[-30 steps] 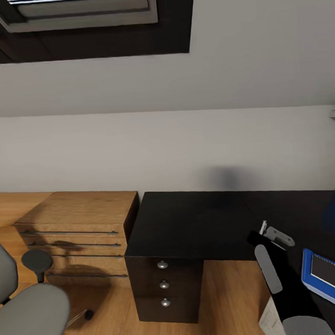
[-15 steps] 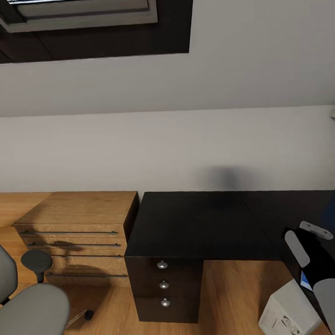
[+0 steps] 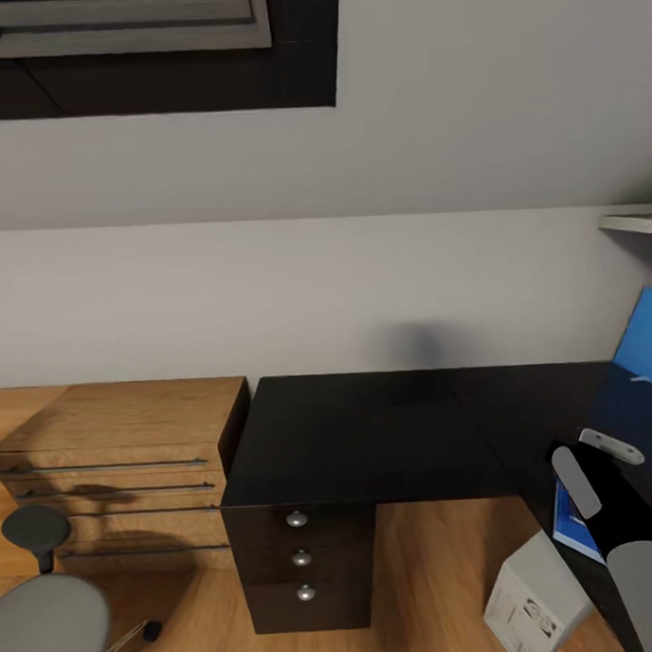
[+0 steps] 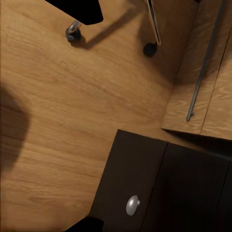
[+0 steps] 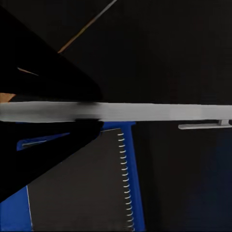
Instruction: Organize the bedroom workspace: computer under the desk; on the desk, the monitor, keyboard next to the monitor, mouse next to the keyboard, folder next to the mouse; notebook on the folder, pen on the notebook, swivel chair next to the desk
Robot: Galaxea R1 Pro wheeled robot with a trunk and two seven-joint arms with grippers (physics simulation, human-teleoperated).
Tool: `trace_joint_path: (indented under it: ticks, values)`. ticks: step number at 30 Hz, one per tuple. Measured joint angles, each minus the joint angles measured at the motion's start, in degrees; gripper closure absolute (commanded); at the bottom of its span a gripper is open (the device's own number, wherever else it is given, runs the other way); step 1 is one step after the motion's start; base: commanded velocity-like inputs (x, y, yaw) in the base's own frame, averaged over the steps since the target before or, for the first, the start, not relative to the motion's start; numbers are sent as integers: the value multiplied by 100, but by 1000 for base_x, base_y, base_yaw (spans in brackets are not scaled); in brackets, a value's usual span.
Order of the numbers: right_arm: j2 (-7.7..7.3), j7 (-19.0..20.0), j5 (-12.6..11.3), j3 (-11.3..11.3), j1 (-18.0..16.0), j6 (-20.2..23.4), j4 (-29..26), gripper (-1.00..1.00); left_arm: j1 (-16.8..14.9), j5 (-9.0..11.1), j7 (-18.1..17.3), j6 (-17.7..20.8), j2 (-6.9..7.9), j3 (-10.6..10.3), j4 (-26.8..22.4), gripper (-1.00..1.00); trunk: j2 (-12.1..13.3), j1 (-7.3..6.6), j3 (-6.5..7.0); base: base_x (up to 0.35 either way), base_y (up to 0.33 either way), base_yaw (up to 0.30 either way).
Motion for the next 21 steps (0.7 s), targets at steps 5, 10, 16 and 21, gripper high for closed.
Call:
trace_joint_path:
  ticks: [5, 10, 16, 21]
  values:
    - [-1, 36, 0, -1, 0, -3, 30, 100, 0, 0, 0, 0, 0, 0, 0, -100, 0, 0, 1, 0, 0, -274]
    - [-9, 267, 12, -8, 0, 0, 36, 100, 0, 0, 0, 0, 0, 0, 0, -100, 0, 0, 1, 0, 0, -277]
    - [-6, 322, 12, 0, 0, -2, 75, 100, 0, 0, -19, 0, 0, 0, 0, -100, 0, 0, 1, 0, 0, -280]
    - [-8, 542, 16, 15, 0, -4, 353, 100, 0, 0, -39, 0, 0, 8, -1, -100, 0, 0, 1, 0, 0, -188]
